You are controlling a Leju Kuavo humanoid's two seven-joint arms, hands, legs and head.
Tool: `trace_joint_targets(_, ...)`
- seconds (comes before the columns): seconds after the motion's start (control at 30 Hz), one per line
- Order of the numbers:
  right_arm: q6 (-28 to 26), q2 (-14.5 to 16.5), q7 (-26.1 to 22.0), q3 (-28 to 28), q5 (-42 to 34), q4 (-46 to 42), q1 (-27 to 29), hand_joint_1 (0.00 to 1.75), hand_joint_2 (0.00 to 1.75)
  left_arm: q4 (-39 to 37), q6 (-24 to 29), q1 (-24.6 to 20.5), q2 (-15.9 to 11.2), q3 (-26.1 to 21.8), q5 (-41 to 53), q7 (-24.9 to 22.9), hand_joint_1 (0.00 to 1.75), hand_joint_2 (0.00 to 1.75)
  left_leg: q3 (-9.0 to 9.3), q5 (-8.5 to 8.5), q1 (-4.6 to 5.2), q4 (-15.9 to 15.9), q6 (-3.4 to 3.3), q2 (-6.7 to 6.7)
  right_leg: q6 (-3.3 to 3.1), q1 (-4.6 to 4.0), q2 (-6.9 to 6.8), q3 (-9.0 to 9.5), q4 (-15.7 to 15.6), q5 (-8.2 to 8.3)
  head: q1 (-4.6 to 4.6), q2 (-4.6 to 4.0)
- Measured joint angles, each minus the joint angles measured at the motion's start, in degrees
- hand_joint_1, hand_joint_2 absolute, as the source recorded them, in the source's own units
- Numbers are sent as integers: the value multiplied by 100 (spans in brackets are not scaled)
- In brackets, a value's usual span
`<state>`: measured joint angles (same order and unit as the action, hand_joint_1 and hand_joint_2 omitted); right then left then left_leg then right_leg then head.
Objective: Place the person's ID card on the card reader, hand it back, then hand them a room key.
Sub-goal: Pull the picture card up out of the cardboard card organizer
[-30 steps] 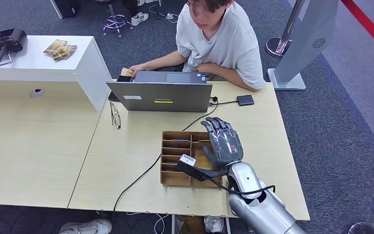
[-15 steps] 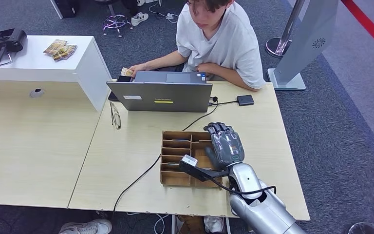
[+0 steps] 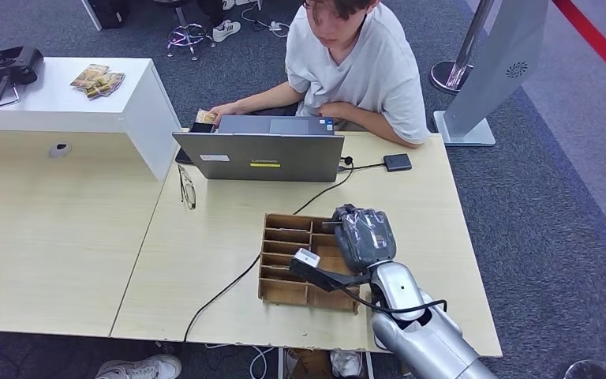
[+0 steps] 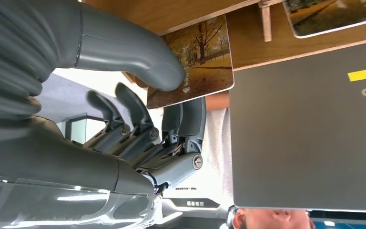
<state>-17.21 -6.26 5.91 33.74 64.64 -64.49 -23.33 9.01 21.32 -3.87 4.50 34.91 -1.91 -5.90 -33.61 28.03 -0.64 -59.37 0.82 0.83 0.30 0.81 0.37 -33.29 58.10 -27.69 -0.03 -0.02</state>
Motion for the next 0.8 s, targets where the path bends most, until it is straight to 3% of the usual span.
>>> trace_joint_targets(0.8, -387, 46, -226, -54, 83, -369, 73, 173, 175, 0, 9, 3, 0, 0, -23, 0, 0, 0, 0, 0, 0, 0, 0, 0, 0, 0, 0, 0, 0, 0, 0, 0)
